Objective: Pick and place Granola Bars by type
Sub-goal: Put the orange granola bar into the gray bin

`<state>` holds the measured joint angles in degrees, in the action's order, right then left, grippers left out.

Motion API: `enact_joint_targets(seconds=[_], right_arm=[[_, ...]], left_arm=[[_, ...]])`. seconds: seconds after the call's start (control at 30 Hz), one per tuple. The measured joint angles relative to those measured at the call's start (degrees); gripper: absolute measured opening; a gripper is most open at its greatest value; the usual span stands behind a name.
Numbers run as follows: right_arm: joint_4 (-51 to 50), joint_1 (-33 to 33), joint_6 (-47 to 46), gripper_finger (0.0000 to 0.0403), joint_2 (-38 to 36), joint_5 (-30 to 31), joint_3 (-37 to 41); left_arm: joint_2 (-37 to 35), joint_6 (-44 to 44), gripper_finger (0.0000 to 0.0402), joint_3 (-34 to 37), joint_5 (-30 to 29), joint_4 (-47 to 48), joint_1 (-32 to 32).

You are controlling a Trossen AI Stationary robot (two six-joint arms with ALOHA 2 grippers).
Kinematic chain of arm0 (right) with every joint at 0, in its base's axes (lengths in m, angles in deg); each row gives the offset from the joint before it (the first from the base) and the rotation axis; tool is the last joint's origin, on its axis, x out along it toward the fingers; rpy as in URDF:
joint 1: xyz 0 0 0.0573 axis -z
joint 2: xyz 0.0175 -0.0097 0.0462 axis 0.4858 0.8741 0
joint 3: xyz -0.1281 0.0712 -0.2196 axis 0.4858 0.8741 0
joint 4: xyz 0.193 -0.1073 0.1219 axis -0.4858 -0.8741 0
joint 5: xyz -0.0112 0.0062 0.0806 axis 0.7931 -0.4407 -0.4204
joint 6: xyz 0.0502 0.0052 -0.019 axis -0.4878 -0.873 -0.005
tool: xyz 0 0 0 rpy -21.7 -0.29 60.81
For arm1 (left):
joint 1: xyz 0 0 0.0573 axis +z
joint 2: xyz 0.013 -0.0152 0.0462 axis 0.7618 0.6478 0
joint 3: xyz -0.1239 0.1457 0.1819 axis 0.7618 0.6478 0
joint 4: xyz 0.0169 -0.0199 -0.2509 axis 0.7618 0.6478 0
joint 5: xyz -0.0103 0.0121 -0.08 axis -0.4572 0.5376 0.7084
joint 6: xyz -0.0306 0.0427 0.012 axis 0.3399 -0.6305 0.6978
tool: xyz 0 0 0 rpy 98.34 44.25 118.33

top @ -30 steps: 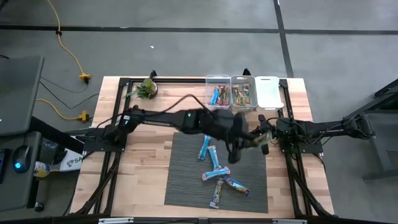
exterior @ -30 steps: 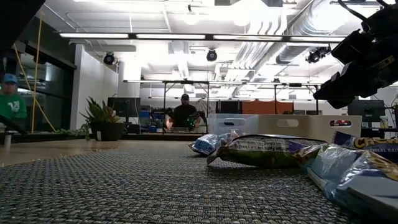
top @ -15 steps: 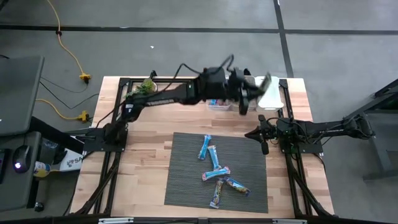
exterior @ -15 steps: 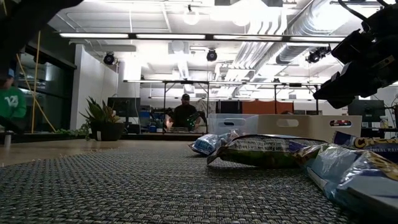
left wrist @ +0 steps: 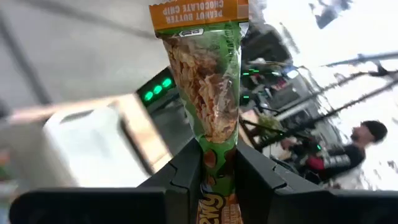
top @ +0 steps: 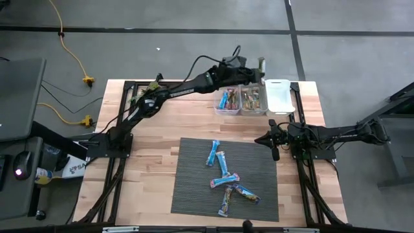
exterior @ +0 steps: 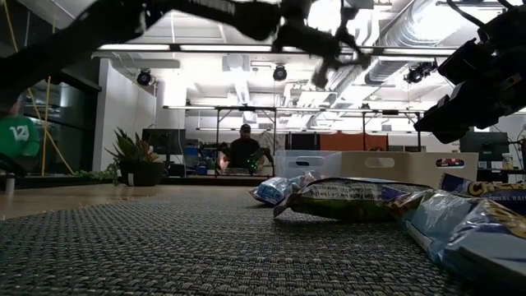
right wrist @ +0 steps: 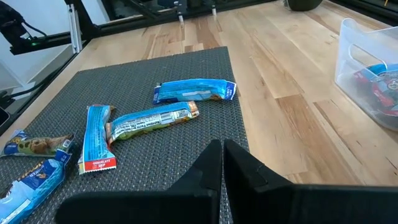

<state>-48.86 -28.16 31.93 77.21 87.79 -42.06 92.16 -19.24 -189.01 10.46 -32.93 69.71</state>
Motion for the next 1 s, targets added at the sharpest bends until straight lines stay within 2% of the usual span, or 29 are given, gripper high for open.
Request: enact_joint_targets(seconds=[0.23, 0.4, 0.6, 0.8, 1.0], right_arm=[[0.0, 0.0, 0.0, 0.0, 0.0, 0.0, 0.0], [0.0, 0.0, 0.0, 0.0, 0.0, 0.0, 0.0], [0.0, 0.0, 0.0, 0.0, 0.0, 0.0, 0.0], [0.0, 0.0, 0.0, 0.0, 0.0, 0.0, 0.0], [0.0, 0.0, 0.0, 0.0, 0.0, 0.0, 0.0]], left_arm=[[6.7, 9.4, 0.0075, 0.0, -1.4, 0.6, 1.0], [8.5, 10.8, 0.0075, -0.1, -3.5, 4.2, 1.3], [8.7, 11.0, 0.0075, 0.0, -8.6, 14.3, 1.3], [8.6, 10.8, 0.0075, 0.0, -8.2, 15.7, 1.3], [8.6, 6.5, 0.0075, 0.0, -7.1, 17.6, 1.3]])
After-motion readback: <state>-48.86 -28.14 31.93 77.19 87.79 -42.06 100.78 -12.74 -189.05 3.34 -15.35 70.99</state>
